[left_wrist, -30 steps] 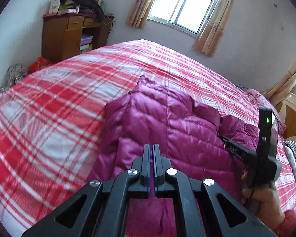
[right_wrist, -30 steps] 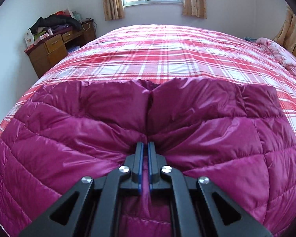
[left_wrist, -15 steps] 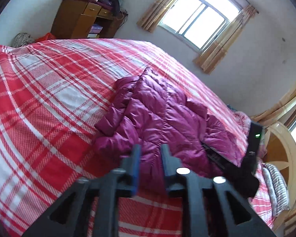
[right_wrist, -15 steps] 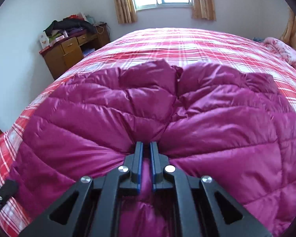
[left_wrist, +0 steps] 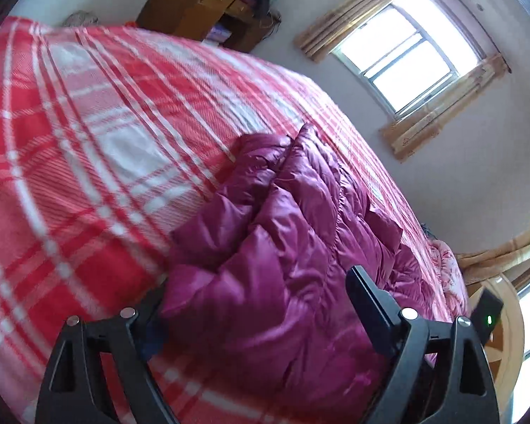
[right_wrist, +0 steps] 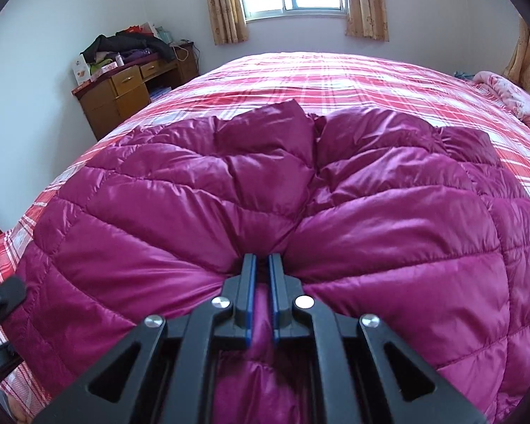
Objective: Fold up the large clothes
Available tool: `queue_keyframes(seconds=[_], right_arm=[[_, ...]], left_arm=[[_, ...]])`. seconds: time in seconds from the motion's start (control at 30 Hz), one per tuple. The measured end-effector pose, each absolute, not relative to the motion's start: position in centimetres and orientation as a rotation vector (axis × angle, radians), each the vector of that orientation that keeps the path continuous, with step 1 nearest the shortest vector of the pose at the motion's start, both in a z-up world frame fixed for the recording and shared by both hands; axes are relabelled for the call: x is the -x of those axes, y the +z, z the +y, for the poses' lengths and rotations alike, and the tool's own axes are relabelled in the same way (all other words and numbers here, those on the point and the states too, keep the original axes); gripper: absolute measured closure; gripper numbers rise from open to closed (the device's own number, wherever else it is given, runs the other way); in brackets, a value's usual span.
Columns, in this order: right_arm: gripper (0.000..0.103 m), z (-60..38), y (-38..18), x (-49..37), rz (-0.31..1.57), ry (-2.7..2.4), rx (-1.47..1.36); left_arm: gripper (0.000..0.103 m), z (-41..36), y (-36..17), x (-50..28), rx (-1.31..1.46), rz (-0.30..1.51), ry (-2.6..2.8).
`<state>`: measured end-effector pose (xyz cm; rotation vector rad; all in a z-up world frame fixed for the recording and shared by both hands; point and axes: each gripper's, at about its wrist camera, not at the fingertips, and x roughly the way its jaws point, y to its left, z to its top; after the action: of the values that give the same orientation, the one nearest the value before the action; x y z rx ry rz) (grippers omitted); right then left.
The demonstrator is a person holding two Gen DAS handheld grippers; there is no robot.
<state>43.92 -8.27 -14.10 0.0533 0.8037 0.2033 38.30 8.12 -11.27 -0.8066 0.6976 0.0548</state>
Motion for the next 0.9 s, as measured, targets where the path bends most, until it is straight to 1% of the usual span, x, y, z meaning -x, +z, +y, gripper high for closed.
queue_keyframes(seconds=[0.13,0.17,0.2,0.23,0.3,0.37,0.4,0.53,0.7,0.9], right_arm=[[0.093,-8.1,-14.1,-43.9,0.807,0.204,-0.056],[0.093,-8.1,-14.2,-44.0,0.809,0.206,-0.060],[0.093,-8.2,-14.2,-44.1,0.811,0.207,-0.063],[0.093,-8.2,-14.2,-44.1,0.813,0.208,-0.066],[0.093,-8.4,-14.2,-44.2,0.816,0.212,-0.075],[0.093,-8.6,-14.3,-44.3,0.819,0.220,-0.092],[0.093,-8.8,-14.3,-44.4,0.821,0.225,-0.099],[0.093,-9.5,-14.5,-44.5,0.829,0.244,-0.136],[0.093,-11.0,-14.7,-44.8,0.857,0.299,-0.221],[0.093,-14.2,-14.1,-45.7,0.958,0.464,-0.378]], left_arm=[[0.015,7.7,-11.4,-39.5,0.800,0.631,0.049],[0.024,7.5,-11.4,-39.6,0.794,0.625,0.050],[0.038,7.3,-11.5,-39.8,0.791,0.623,0.038],[0.043,6.8,-11.5,-40.1,0.783,0.626,0.014],[0.062,6.3,-11.0,-40.5,0.751,0.615,-0.022],[0.072,5.8,-9.6,-40.7,0.698,0.592,-0.068],[0.075,5.4,-8.8,-40.7,0.672,0.577,-0.091],[0.076,2.9,-5.7,-40.7,0.536,0.530,-0.171],[0.077,-2.5,-2.4,-40.8,0.310,0.494,-0.284],[0.076,-7.0,-1.4,-40.6,0.094,0.482,-0.376]])
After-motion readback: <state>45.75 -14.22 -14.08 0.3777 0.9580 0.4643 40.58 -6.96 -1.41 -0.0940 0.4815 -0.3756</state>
